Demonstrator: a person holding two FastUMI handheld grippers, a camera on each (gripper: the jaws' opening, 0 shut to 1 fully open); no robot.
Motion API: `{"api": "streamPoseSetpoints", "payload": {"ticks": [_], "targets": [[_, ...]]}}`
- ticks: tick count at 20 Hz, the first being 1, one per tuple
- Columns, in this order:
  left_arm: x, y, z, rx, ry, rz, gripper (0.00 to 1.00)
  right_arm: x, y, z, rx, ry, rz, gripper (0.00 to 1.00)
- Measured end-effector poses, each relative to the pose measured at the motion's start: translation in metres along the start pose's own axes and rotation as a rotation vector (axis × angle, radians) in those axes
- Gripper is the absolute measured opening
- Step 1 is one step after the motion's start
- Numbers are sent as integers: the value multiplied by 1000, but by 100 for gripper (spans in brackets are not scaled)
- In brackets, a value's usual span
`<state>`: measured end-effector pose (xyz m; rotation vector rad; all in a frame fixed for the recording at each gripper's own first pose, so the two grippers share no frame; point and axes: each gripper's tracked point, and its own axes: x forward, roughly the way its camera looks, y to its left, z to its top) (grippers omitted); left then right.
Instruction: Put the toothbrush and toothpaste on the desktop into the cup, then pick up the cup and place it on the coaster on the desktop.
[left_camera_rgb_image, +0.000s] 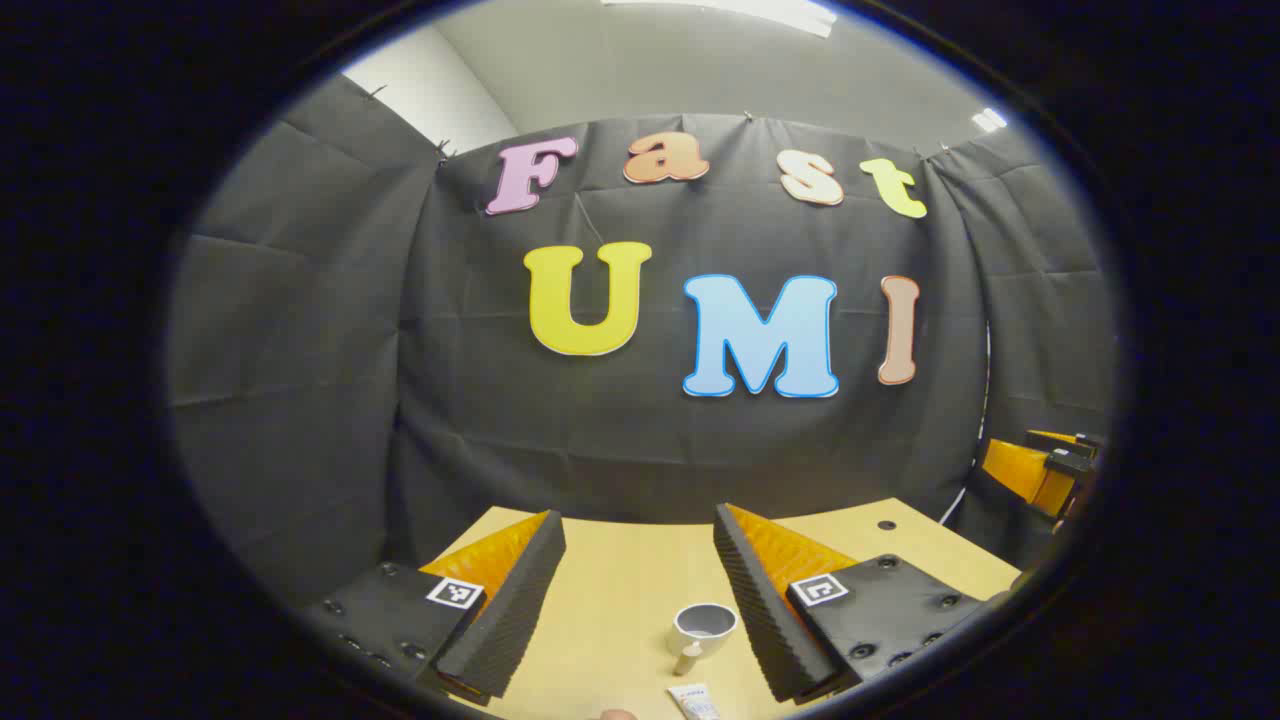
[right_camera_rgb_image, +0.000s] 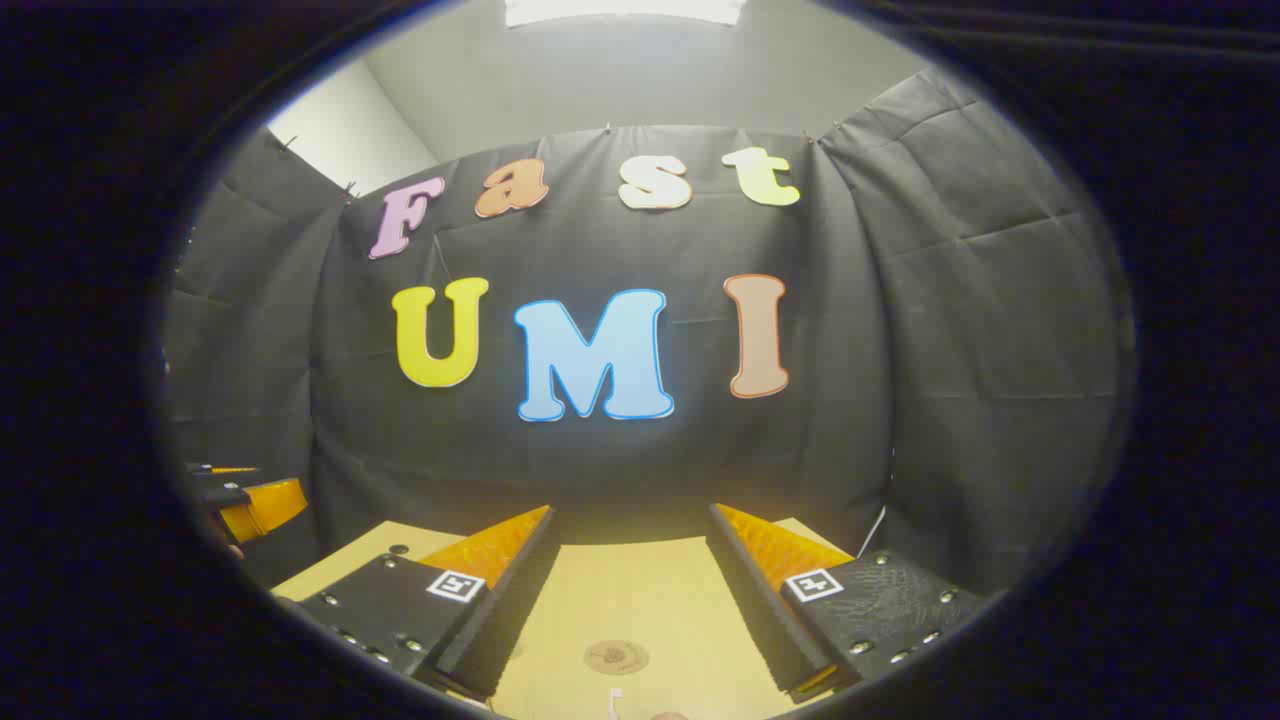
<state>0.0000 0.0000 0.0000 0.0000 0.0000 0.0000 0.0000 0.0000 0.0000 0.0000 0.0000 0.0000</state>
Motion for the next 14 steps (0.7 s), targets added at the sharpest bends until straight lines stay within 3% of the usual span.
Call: {"api": "streamPoseSetpoints", "payload": {"ticks": [14], "targets": [[-12,-18,4,29,-10,-27,94,-8,2,0,-8,-3,2,93]]}}
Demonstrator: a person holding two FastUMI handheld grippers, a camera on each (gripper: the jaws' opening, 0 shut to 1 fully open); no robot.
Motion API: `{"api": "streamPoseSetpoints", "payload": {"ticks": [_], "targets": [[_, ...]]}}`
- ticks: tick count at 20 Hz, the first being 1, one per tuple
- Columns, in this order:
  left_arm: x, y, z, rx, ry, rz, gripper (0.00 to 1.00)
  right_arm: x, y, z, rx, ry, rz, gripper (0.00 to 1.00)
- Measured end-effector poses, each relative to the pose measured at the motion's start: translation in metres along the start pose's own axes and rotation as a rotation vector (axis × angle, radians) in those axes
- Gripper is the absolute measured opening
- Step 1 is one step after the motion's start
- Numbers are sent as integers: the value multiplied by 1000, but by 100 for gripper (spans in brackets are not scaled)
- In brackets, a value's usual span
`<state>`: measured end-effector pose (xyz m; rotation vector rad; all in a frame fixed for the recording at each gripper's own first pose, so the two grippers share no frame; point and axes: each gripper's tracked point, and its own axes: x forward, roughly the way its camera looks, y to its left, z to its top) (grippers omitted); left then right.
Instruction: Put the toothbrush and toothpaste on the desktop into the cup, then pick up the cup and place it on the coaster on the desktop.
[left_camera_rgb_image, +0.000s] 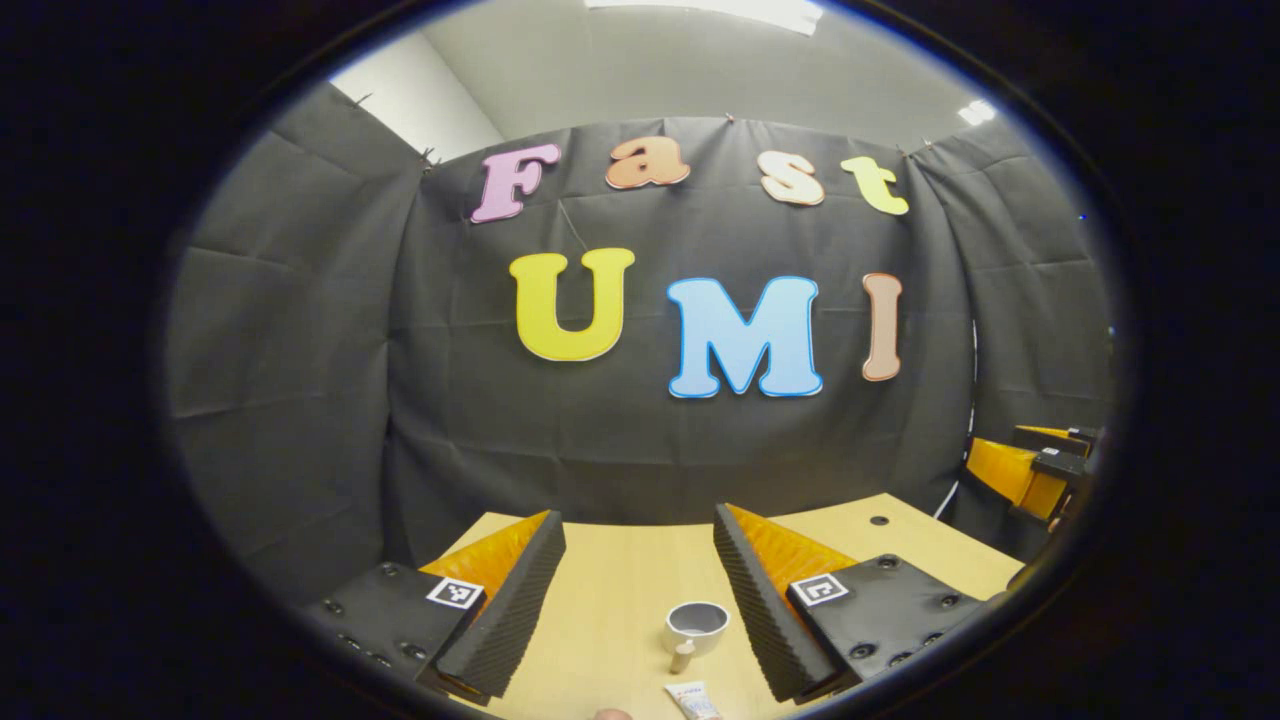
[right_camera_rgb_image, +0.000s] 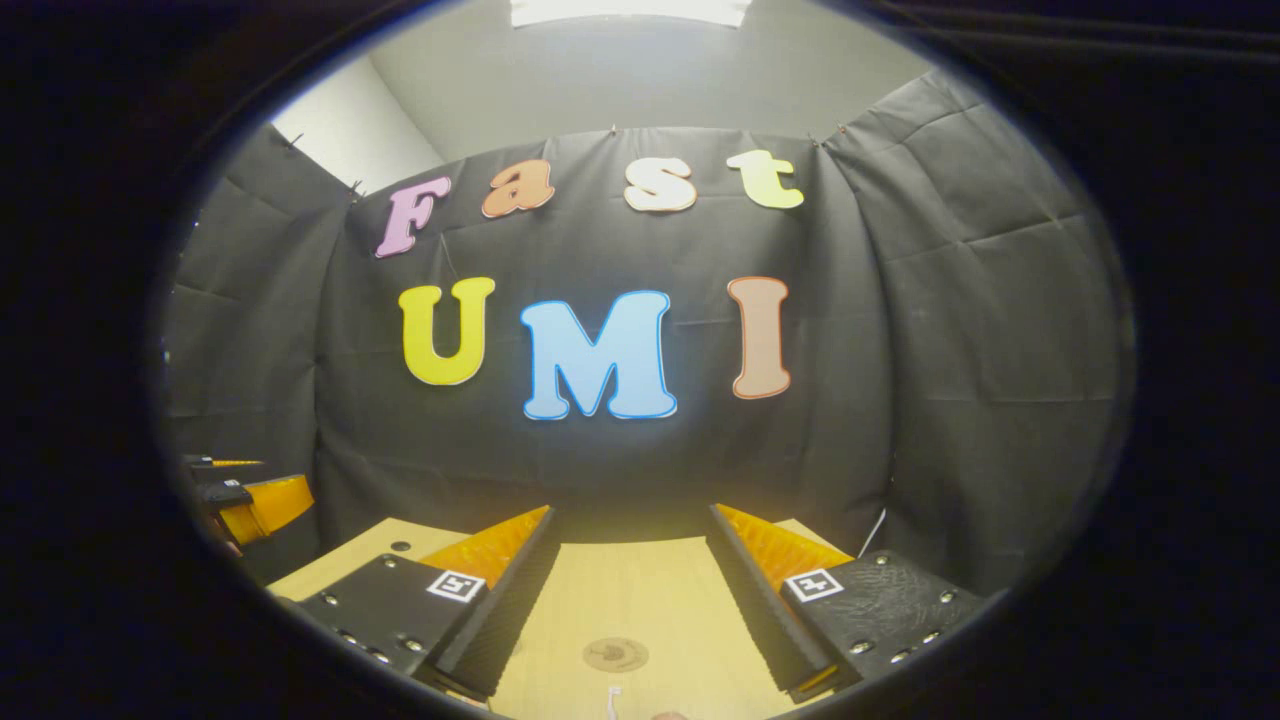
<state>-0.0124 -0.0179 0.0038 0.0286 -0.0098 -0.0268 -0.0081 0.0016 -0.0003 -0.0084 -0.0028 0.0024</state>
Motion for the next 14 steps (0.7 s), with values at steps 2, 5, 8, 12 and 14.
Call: {"api": "streamPoseSetpoints", "payload": {"ticks": [2,5,8,12,14], "targets": [[-1,1,3,6,-1,2,94,0,0,0,2,2,-2,93],[-1,-2,-5,8,14,-3,94,-1,1,-3,-3,10,0,93],[-1,-5,-16,-2,43,-14,94,-1,2,-9,-6,26,2,93],[7,-11,-44,-16,127,-42,94,3,2,-26,-6,80,1,97],[10,-21,-68,-13,191,-66,94,6,3,-40,-19,124,2,93]]}}
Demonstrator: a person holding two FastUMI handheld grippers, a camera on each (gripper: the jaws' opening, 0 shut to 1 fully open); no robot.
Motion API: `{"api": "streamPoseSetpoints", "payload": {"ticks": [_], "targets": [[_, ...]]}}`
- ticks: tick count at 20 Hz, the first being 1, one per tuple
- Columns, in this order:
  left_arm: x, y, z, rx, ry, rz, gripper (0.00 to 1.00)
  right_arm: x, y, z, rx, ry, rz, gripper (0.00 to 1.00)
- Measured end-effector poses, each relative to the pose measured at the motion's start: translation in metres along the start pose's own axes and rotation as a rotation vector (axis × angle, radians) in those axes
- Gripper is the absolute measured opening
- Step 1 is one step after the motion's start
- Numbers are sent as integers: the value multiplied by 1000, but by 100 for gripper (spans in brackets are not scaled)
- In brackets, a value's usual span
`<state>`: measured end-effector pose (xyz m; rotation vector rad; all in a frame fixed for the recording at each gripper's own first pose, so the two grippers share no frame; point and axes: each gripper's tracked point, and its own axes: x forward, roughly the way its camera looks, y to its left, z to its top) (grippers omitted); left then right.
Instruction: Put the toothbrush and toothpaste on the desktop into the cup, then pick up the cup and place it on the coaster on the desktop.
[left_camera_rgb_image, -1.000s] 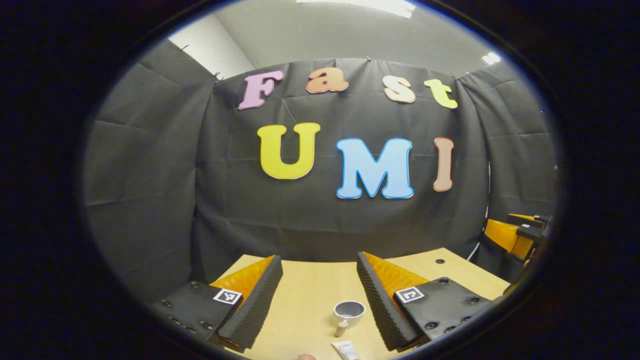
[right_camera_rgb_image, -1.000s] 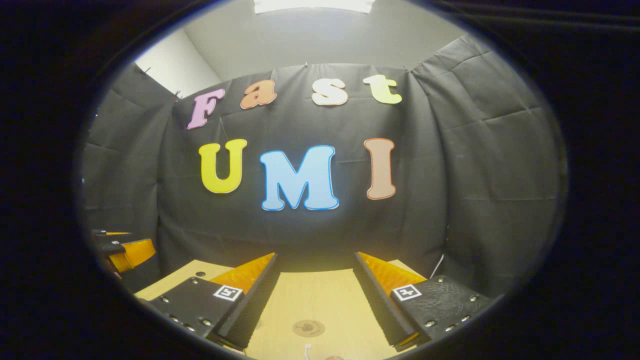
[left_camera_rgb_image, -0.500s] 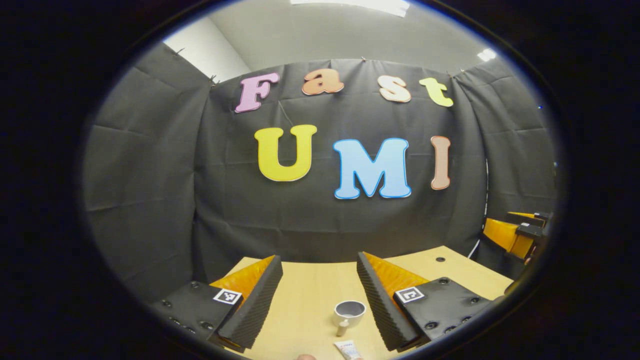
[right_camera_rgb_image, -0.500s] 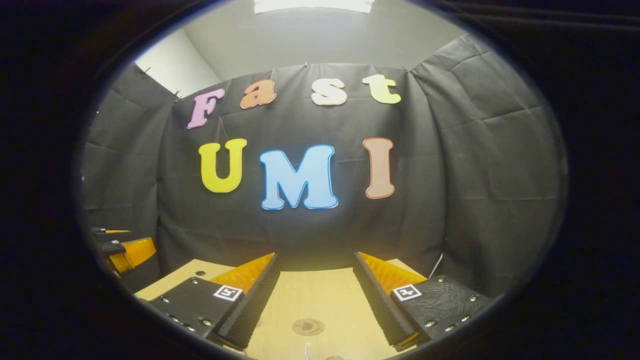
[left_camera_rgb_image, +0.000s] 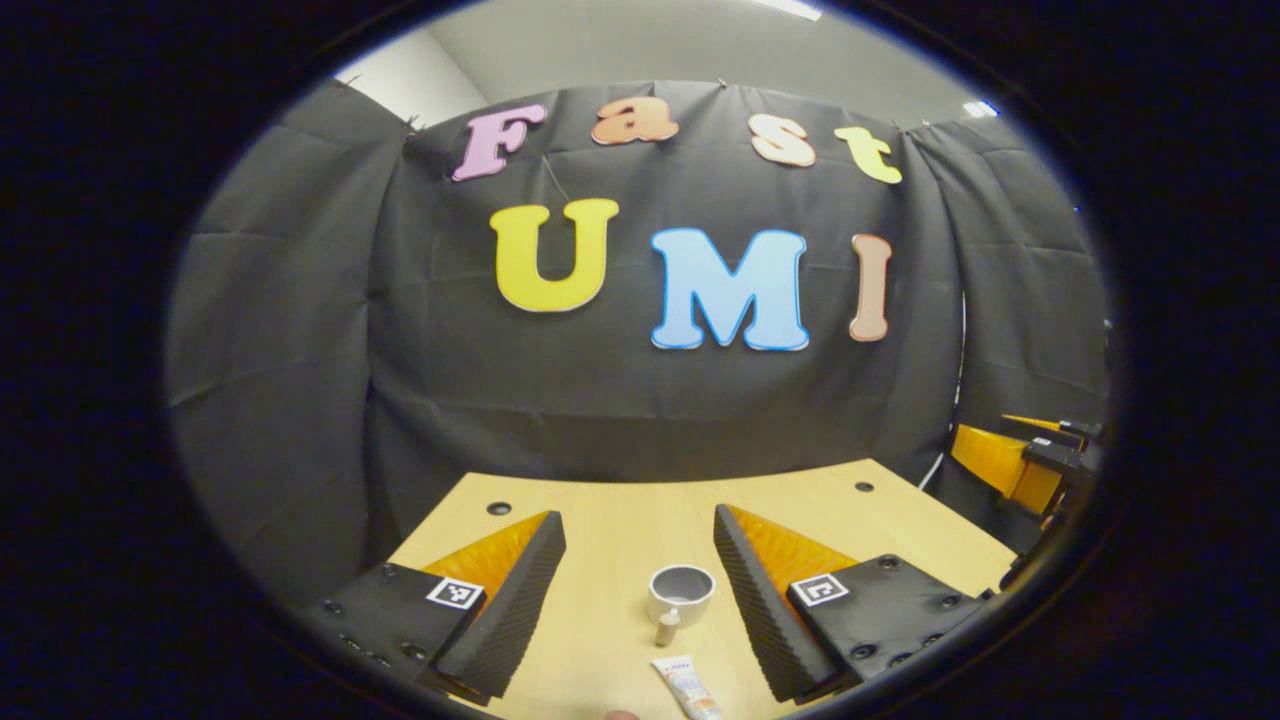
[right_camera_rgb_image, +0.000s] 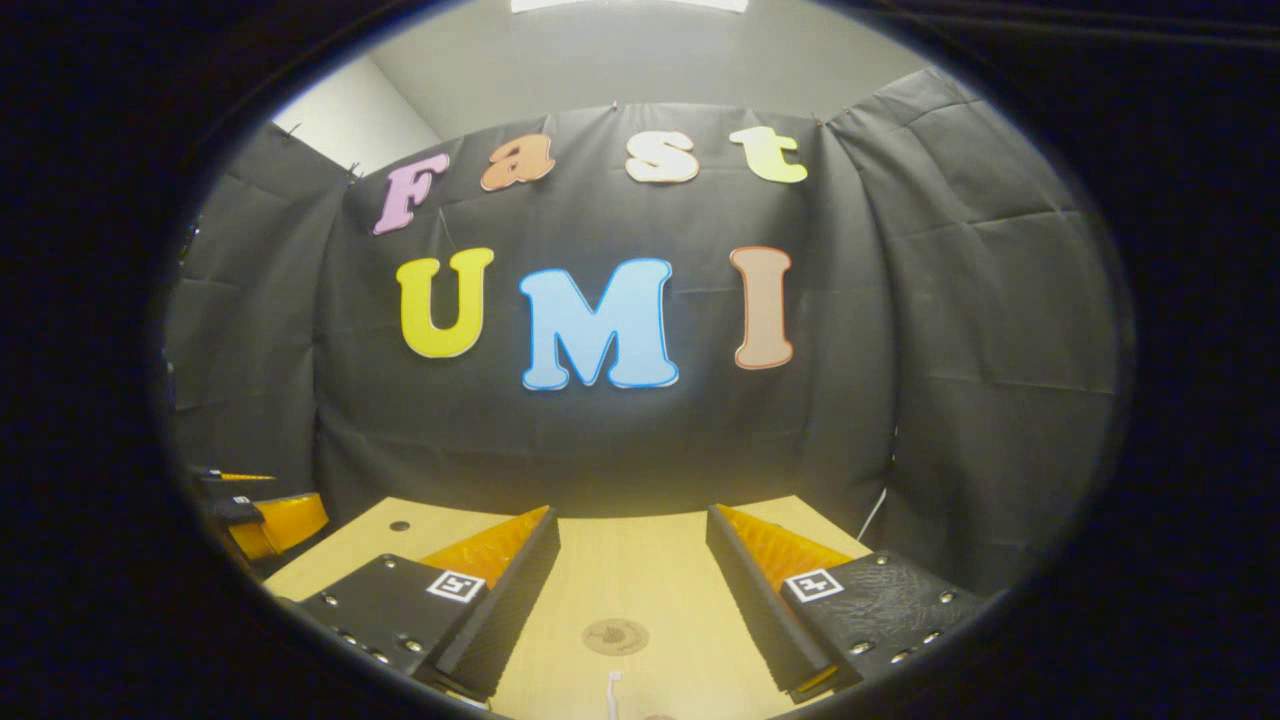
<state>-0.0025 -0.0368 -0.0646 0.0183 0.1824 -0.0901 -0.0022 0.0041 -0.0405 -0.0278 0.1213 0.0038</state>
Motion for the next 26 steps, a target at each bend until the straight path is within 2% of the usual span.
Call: {"api": "streamPoseSetpoints", "payload": {"ticks": [4,7,9,19,23,26], "targets": [[14,-15,-57,10,149,-45,94,11,5,-37,-27,137,10,93],[22,-21,-98,-31,254,-53,96,17,9,-72,-51,244,26,94],[29,-23,-121,-57,319,-64,94,18,15,-96,-52,320,46,94],[45,-18,-247,-130,650,-33,94,10,26,-228,-35,727,91,94],[43,-22,-284,-137,778,-25,100,6,27,-264,-48,854,78,95],[48,-25,-303,-145,847,-25,95,2,31,-282,-52,923,74,95]]}}
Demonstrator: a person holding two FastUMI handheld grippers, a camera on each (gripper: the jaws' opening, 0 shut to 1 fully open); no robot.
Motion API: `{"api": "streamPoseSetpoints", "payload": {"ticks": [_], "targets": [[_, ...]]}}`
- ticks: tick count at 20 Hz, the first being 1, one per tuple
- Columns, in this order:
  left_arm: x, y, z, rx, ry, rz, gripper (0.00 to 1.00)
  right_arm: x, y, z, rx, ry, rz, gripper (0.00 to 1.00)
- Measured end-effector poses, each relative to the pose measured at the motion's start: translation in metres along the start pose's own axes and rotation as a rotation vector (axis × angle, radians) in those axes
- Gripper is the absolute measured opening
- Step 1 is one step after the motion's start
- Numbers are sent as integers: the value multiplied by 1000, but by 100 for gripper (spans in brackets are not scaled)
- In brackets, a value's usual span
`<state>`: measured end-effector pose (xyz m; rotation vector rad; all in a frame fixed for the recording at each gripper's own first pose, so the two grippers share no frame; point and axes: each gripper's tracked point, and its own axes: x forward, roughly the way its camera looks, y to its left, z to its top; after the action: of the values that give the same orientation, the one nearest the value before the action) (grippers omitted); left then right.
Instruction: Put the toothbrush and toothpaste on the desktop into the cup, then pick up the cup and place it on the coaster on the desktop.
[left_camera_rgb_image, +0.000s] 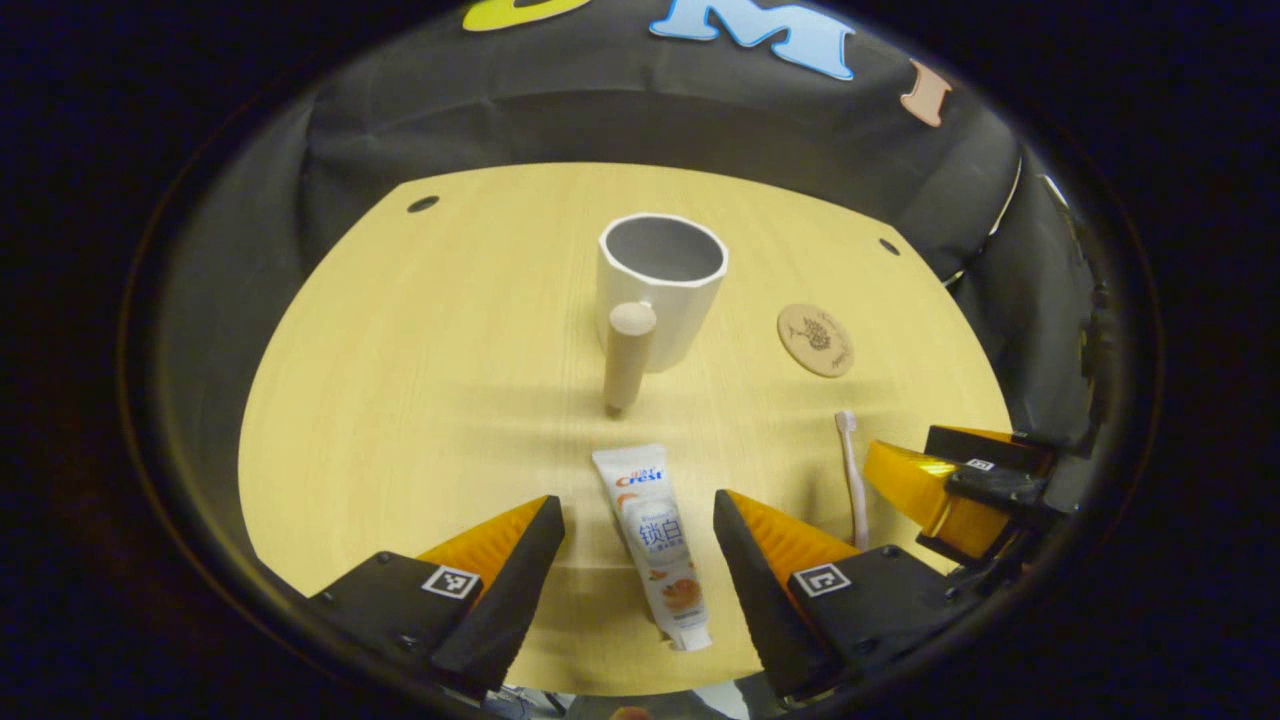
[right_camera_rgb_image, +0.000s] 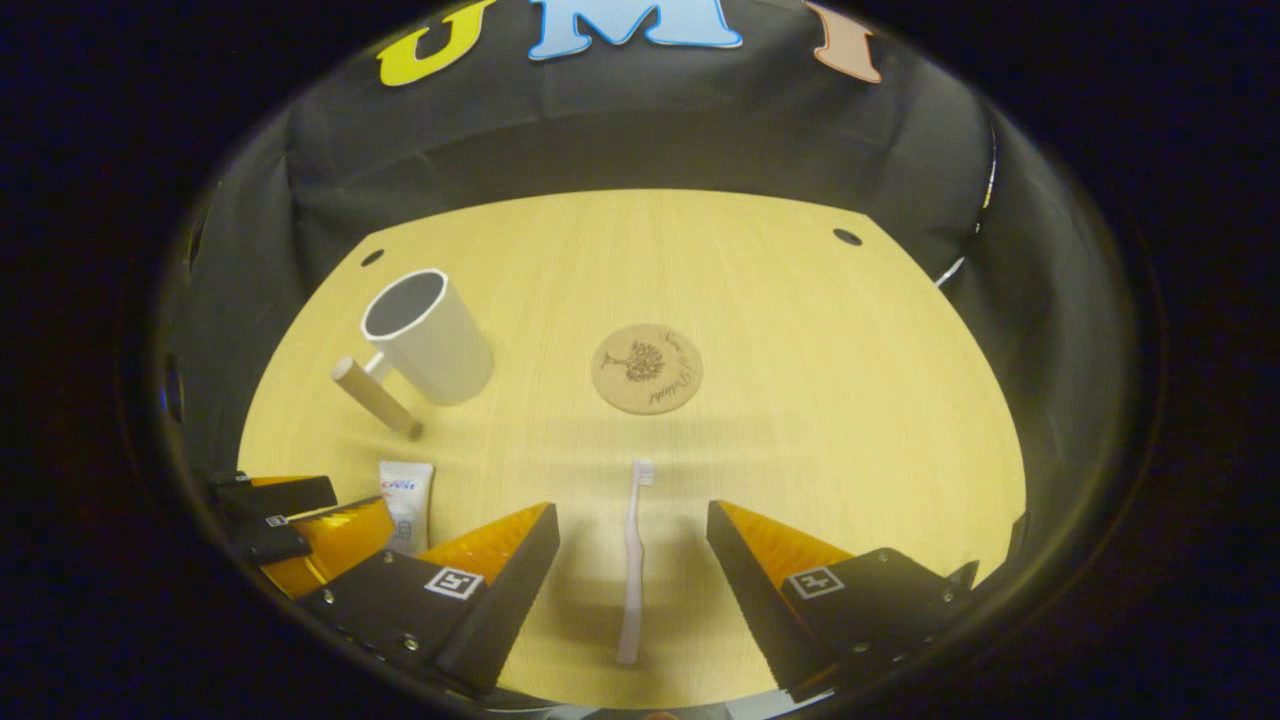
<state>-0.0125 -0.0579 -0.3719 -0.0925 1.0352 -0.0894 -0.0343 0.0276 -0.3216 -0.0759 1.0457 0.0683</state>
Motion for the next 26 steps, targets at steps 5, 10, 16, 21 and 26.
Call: {"api": "streamPoseSetpoints", "payload": {"ticks": [5,10,16,21,26], "targets": [[20,4,-15,-24,99,13,98,18,4,-15,-4,99,-4,95],[32,7,-33,-56,181,44,95,32,3,-37,-7,183,-14,96],[34,18,-35,-28,221,124,96,34,7,-51,-15,283,10,98],[35,16,-33,-32,278,141,95,40,3,-42,21,342,3,99],[47,14,-32,-32,384,135,95,43,2,-37,69,436,-11,98]]}}
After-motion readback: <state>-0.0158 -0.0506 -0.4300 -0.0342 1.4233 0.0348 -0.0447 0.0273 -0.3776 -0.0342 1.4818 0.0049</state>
